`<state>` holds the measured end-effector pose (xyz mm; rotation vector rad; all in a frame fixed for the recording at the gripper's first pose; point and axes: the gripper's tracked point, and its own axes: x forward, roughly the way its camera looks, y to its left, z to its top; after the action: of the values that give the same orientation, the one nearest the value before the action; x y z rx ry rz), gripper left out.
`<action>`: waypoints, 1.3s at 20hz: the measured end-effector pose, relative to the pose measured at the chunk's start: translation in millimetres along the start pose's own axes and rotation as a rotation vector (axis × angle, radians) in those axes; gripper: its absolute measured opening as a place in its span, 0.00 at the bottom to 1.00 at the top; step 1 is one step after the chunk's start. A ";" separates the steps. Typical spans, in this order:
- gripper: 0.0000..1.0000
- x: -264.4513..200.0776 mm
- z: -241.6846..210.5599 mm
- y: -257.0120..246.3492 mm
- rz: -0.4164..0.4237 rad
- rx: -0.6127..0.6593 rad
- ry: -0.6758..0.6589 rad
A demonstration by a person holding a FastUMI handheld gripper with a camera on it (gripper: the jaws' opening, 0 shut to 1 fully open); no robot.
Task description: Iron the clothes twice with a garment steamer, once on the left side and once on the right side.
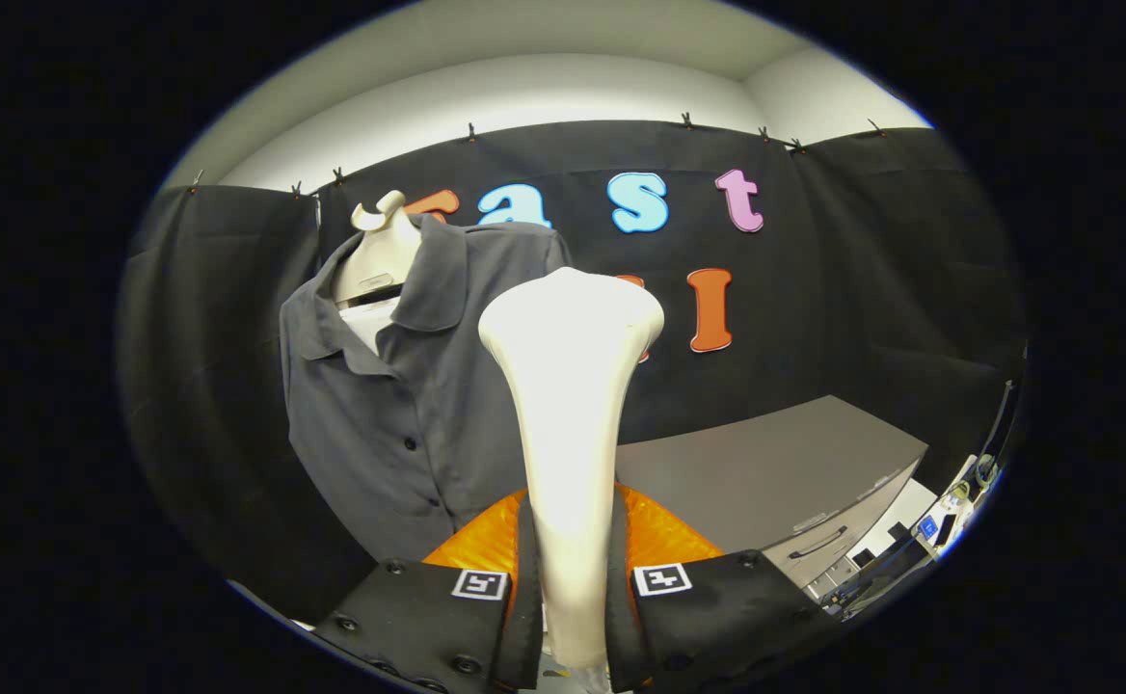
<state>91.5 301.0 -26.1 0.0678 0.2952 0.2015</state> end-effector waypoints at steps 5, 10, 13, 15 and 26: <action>0.34 27.9 -8.1 41.5 0.049 -0.034 0.020; 0.34 61.2 -19.7 57.7 0.056 -0.056 0.051; 0.34 78.1 -28.1 57.6 0.045 -0.054 0.069; 0.34 86.6 -32.6 55.1 0.033 -0.052 0.076; 0.34 103.6 -68.6 47.6 0.010 -0.060 0.130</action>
<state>159.4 371.5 -116.2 -0.0033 0.4183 0.2254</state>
